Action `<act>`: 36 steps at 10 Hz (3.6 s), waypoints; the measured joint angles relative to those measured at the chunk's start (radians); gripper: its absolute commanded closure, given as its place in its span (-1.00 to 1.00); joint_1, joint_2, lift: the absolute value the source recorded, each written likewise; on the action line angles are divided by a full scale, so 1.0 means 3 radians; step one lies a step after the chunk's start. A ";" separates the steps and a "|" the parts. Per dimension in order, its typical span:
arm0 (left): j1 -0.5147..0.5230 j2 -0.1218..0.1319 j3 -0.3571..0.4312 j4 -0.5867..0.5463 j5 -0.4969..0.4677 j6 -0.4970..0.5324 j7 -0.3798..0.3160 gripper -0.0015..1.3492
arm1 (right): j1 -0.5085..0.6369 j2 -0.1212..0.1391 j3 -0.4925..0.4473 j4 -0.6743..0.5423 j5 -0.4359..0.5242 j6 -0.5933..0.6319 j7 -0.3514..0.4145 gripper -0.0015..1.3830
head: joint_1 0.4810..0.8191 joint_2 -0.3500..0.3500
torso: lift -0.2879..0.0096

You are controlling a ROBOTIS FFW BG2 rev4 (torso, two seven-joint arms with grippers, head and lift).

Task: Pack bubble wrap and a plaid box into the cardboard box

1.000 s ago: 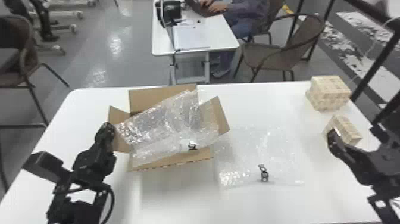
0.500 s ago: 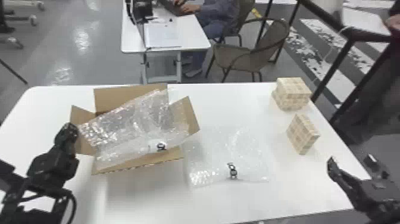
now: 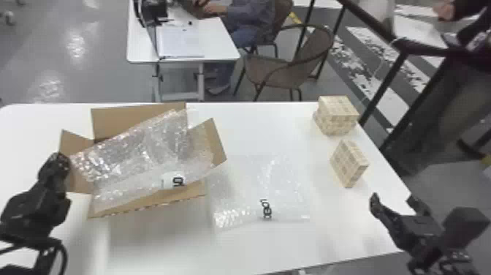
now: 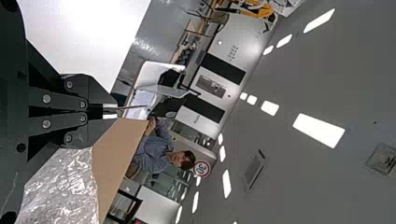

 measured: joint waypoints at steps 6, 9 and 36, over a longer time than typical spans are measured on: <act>0.0005 -0.0022 0.0021 0.0007 0.0025 0.0014 -0.0026 0.78 | -0.0678 -0.0114 0.0171 0.0601 0.0128 0.0490 0.0045 -0.60 | 0.27 -0.42 | 0.19; 0.0003 -0.0029 0.0025 0.0015 0.0036 0.0014 -0.0042 0.78 | -0.0940 -0.0237 0.0327 0.0806 0.0146 0.0643 0.0053 -0.61 | 0.27 -0.36 | 0.19; -0.0092 -0.0046 0.0029 0.0101 0.0049 0.0021 -0.0116 0.78 | -0.1798 -0.0287 0.2820 0.0079 -0.1338 0.1620 0.0393 0.28 | 0.07 0.95 | 0.19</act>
